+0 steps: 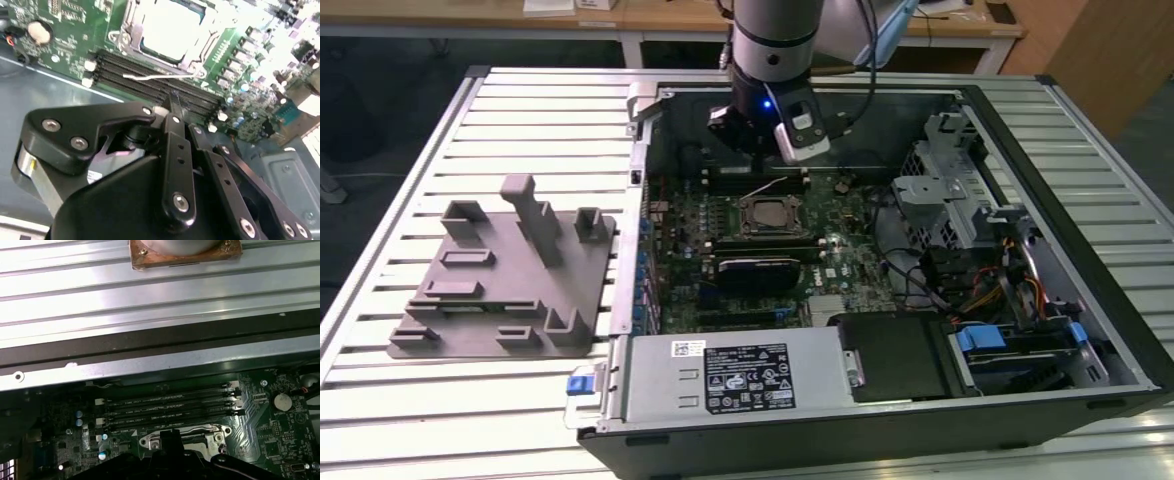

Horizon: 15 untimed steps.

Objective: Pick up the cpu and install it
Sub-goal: 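Install the first cpu locking lever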

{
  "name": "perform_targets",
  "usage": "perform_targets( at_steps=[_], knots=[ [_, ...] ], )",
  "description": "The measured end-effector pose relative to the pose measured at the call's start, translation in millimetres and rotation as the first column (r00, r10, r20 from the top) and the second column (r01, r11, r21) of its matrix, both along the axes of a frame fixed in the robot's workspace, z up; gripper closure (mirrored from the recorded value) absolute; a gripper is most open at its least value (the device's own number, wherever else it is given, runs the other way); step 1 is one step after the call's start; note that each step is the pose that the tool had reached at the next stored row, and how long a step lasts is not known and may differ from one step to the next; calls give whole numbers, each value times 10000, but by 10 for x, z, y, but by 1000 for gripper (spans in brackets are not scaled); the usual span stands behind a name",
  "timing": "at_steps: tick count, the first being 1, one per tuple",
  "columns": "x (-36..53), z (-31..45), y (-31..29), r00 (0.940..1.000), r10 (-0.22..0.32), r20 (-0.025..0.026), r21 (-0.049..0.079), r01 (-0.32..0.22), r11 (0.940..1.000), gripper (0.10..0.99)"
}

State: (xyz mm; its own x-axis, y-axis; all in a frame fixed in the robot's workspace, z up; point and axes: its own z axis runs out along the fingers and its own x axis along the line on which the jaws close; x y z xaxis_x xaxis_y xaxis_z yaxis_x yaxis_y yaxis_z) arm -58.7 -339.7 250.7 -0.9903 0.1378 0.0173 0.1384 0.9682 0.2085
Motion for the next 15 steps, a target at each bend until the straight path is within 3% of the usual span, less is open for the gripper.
perform_targets(
  at_steps=[2, 3, 4, 10, 13, 15],
  knots=[
    [2, 0, 0, 10000, 0, 4, -2, 0, 10000, 980],
    [0, -1, 1, 10000, -2, 33, -8, 2, 10000, 980],
    [-2, -5, 1, 10000, -3, 99, -15, 3, 10000, 980],
    [-14, -31, 0, 9979, -25, 654, -85, 31, 10000, 980],
    [-14, -52, -1, 9963, -31, 854, -87, 39, 10000, 980],
    [-14, -72, -1, 9955, -32, 949, -85, 40, 10000, 980]
  ],
)
